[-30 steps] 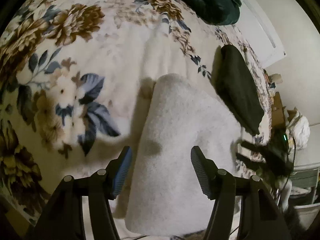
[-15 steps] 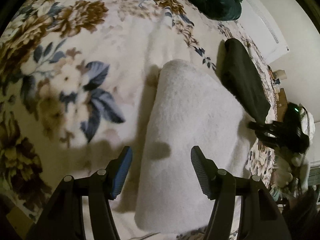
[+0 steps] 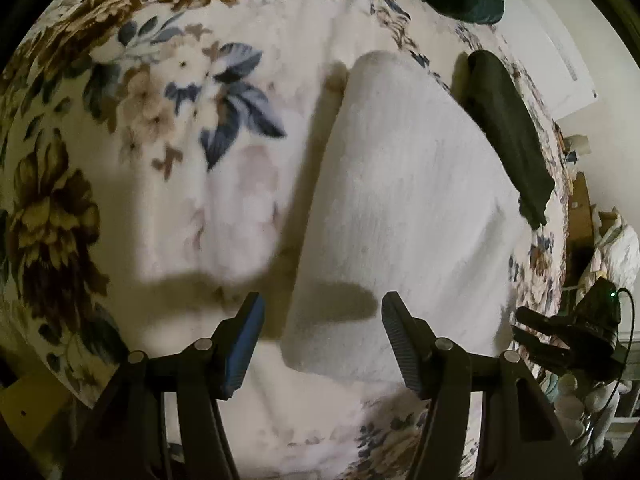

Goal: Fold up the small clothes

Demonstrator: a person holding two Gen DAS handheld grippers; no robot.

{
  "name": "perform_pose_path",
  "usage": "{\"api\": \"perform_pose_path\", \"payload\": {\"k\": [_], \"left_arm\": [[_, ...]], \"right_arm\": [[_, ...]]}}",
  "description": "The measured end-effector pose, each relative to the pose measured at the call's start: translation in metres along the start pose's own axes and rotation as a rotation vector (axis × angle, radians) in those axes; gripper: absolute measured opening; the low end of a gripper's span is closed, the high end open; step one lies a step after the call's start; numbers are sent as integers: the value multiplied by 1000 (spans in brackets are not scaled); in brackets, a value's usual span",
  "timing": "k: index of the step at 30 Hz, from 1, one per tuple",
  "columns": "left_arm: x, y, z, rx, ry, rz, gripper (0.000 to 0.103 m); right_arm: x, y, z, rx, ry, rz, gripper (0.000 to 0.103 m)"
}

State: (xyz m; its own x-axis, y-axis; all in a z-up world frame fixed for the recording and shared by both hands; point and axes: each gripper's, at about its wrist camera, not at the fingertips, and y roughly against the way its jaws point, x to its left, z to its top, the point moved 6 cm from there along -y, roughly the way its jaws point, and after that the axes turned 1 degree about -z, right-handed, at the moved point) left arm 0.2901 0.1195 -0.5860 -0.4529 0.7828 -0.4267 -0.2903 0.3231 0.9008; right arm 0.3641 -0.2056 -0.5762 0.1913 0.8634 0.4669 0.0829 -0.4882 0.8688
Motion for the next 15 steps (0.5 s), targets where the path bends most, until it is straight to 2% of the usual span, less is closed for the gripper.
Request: {"api": "perform_pose_path", "payload": {"k": [3, 5, 7, 8, 12, 15], "left_arm": [[-5, 3, 0, -12, -21, 4, 58], [-7, 4, 1, -20, -30, 8, 58], [-6, 4, 2, -19, -26, 3, 58], [-6, 4, 2, -19, -21, 0, 58], [-4, 7, 3, -27, -11, 5, 58], [-3, 10, 6, -38, -24, 20, 58]], "right_arm": [[10, 19, -14, -89, 59, -82, 2], [4, 34, -24, -115, 33, -99, 1], [-4, 44, -30, -103, -12, -57, 1], [-7, 47, -31, -104, -25, -68, 1], [-37, 55, -27, -122, -61, -177, 0], [-56, 48, -21, -57, -119, -105, 0]]}}
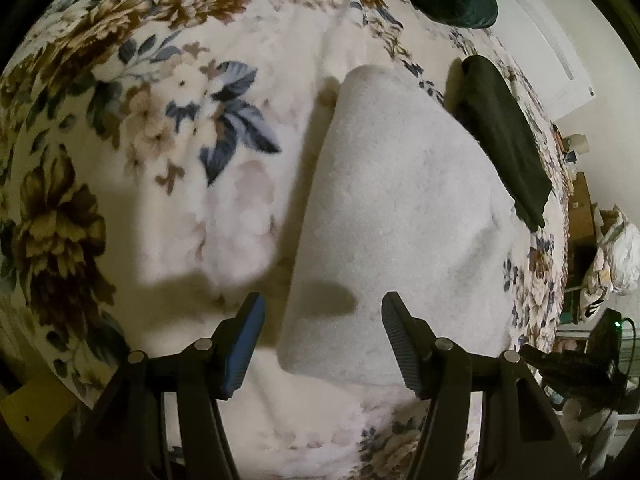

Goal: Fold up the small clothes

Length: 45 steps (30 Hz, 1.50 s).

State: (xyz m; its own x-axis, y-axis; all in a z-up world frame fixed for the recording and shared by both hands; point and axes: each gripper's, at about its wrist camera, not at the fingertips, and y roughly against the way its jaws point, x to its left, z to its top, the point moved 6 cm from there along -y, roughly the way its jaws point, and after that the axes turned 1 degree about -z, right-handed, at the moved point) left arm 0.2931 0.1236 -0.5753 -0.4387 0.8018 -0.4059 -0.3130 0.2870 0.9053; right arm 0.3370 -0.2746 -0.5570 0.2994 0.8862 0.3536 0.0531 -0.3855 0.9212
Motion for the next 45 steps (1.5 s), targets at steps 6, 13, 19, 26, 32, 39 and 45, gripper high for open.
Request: {"api": "perform_pose_path", "payload": {"k": [6, 13, 19, 26, 32, 39, 45], "left_arm": [[-7, -2, 22, -69, -105, 130, 58], [-63, -25, 39, -47, -185, 127, 71], [-72, -98, 38, 57, -276, 262, 103], [-66, -108, 53, 32, -236, 216, 103], [-60, -107, 57, -21, -159, 182, 103], [-60, -54, 56, -99, -166, 236, 103], [-20, -18, 41, -107, -139, 316, 103]], "right_arm": [[39, 11, 43, -35, 76, 126, 44], [83, 13, 81, -97, 180, 89, 64], [107, -28, 128, -94, 211, 62, 67], [130, -59, 156, -89, 272, 74, 67], [150, -56, 150, -166, 412, -7, 27], [139, -25, 178, -338, 315, -117, 0], [116, -24, 156, -103, 272, -9, 14]]}}
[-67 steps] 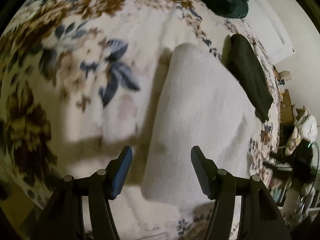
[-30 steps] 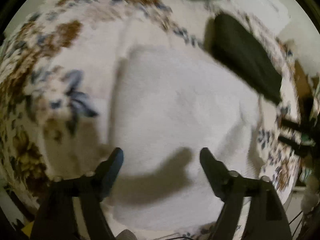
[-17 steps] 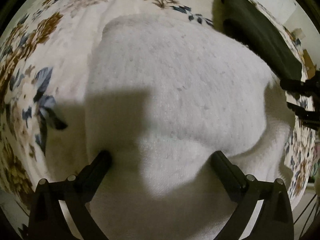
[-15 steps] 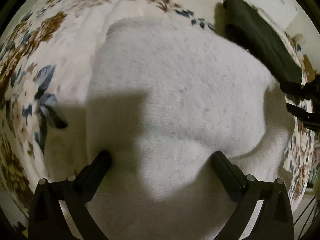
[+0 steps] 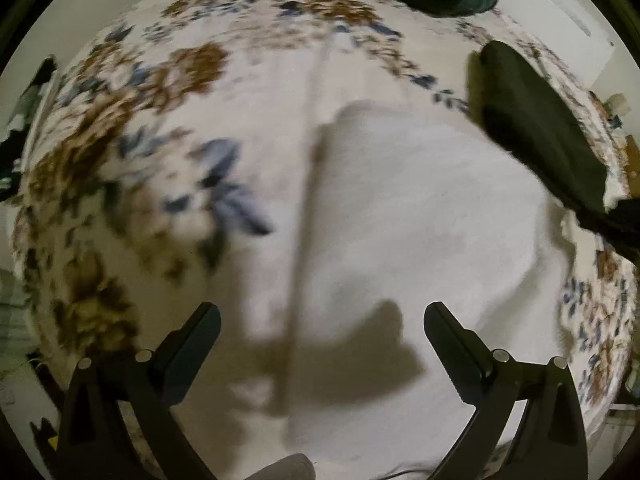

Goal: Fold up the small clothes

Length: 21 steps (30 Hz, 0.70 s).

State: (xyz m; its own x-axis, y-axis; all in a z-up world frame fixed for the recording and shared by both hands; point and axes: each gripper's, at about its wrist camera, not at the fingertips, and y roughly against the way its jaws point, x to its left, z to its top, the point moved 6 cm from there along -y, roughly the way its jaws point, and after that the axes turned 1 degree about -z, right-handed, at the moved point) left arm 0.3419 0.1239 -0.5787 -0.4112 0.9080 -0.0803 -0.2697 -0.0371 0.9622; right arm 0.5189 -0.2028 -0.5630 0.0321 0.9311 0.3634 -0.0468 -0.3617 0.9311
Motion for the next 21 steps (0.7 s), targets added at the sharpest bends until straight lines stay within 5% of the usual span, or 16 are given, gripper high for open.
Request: {"api": "perform_pose_path", "payload": {"k": [3, 10, 11, 13, 17, 21], "left_arm": [[19, 10, -13, 12, 17, 32, 103], [34, 18, -43, 62, 48, 61, 103], [33, 15, -46, 73, 46, 63, 103], [31, 12, -48, 82, 45, 66, 103], [29, 16, -47, 67, 41, 67, 103], [29, 15, -46, 73, 53, 54, 103]], "right_arm": [[-11, 20, -55, 91, -74, 113, 46], [-12, -1, -155, 240, -194, 155, 46], [-11, -9, -161, 235, -191, 121, 45], [-5, -11, -167, 184, -172, 66, 4], [-11, 23, -179, 49, -198, -18, 2], [-43, 52, -183, 4, -273, -86, 1]]}}
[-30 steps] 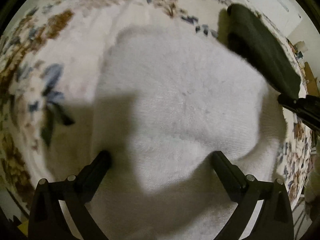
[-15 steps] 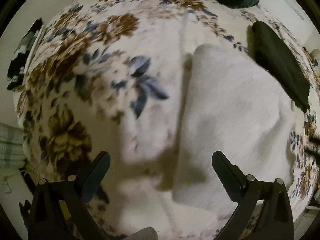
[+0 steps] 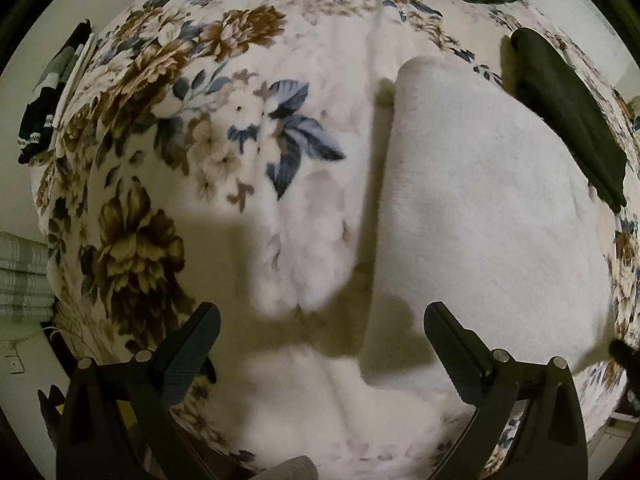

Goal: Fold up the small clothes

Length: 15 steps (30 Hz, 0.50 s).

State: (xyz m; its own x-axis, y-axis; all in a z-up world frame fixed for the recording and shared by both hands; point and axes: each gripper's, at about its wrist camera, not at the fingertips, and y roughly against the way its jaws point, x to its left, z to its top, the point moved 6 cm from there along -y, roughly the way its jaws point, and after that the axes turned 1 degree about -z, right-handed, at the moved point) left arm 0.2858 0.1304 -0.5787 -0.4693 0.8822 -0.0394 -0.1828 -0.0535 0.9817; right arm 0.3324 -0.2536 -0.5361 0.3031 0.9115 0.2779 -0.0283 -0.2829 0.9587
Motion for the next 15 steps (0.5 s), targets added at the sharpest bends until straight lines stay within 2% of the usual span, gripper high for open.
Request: {"api": "perform_pose_path", "payload": {"k": [2, 4, 8, 11, 13, 14, 15], "left_arm": [[-1, 1, 2, -8, 4, -5, 103], [-2, 0, 6, -21, -4, 5, 103], [-3, -8, 14, -31, -23, 22, 103], [-4, -12, 20, -42, -45, 25, 103], [-4, -14, 24, -47, -54, 16, 103], [-5, -14, 26, -50, -57, 14, 103], [-5, -15, 29, -54, -60, 13, 103]], "right_arm": [[-12, -5, -3, 11, 11, -50, 1], [-19, -24, -3, 64, 10, -69, 1], [-4, -60, 0, 191, 69, 10, 3], [-2, -53, 16, 208, 37, 58, 11], [-6, -38, 32, 152, 27, 62, 29], [-3, -29, 46, 110, 22, 94, 49], [-2, -25, 57, 91, 22, 118, 61]]}}
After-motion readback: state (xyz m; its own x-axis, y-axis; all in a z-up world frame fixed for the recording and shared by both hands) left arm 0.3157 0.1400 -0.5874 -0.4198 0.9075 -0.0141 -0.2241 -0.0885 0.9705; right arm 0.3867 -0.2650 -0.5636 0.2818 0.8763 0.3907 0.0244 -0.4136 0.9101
